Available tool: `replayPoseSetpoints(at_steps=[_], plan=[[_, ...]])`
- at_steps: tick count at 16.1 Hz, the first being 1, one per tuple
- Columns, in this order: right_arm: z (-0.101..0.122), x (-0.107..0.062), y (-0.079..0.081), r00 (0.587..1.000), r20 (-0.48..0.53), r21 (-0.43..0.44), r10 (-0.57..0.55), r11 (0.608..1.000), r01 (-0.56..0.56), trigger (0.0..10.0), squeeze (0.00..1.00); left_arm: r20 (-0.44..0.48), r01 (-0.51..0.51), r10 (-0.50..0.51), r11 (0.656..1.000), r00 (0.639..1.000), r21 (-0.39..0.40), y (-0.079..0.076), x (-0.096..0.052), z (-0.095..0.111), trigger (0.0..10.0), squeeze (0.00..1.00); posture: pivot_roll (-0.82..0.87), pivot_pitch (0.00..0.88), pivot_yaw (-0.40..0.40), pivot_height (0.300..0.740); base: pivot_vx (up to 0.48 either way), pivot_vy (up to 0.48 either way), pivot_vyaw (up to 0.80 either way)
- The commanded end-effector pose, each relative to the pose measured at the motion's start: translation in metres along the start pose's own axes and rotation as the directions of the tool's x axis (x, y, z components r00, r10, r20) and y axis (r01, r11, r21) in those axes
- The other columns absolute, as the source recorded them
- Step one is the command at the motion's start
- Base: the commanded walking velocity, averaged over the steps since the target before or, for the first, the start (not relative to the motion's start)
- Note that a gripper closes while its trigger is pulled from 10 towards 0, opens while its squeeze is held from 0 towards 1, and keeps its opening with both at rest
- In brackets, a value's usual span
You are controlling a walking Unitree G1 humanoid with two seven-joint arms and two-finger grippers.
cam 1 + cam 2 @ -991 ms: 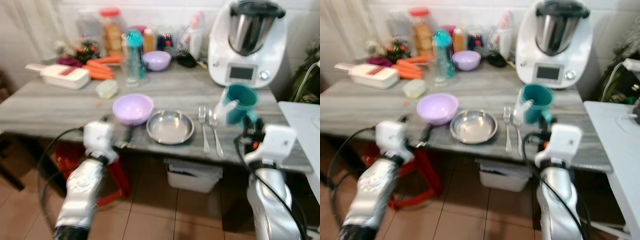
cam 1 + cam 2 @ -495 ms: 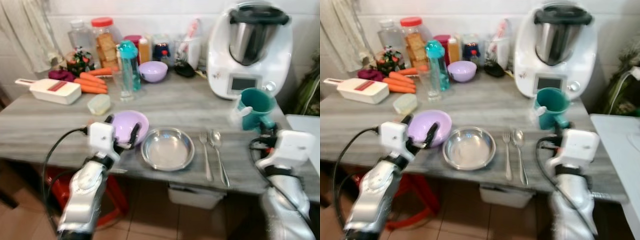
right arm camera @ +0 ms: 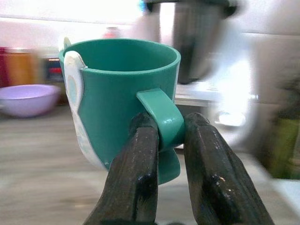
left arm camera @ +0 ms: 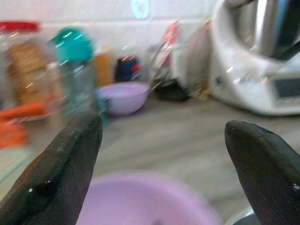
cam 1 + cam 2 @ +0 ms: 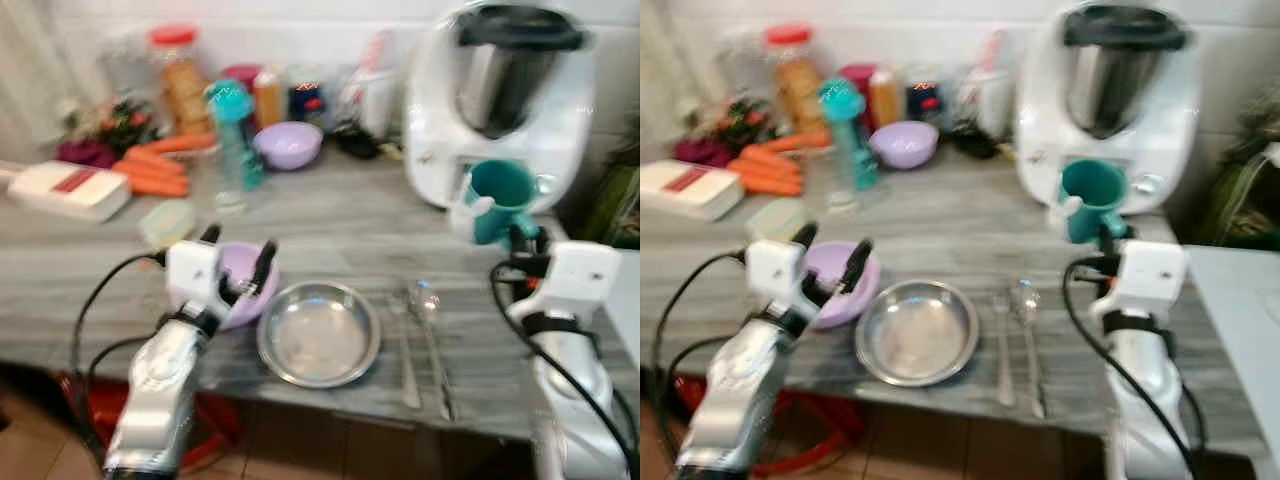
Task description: Setting the table
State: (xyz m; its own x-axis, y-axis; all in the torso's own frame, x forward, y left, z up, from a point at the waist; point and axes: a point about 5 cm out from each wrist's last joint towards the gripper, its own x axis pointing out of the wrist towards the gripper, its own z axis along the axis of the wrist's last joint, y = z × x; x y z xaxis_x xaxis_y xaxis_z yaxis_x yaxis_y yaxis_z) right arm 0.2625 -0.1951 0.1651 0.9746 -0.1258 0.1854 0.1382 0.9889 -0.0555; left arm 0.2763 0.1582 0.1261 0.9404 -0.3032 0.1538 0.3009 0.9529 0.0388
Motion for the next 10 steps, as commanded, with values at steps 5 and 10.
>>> replayPoseSetpoints(at_steps=[5, 10], plan=[[-0.004, 0.017, 0.013, 0.994, -0.031, 0.052, 0.100, 0.994, -0.098, 10.0, 0.00, 0.013, 0.216, -0.215, 0.975, 0.976, -0.051, -0.003, -0.013, 0.007, 10.0, 0.00, -0.07, 0.000, 0.009, 0.740, 0.000, 0.000, 0.00], [-0.018, 0.031, 0.024, 0.975, -0.085, 0.083, 0.204, 0.977, -0.197, 10.0, 0.00, 0.006, 0.266, -0.266, 0.963, 0.964, -0.041, -0.006, -0.013, 0.006, 10.0, 0.00, -0.06, 0.000, 0.006, 0.740, 0.000, 0.000, 0.00]])
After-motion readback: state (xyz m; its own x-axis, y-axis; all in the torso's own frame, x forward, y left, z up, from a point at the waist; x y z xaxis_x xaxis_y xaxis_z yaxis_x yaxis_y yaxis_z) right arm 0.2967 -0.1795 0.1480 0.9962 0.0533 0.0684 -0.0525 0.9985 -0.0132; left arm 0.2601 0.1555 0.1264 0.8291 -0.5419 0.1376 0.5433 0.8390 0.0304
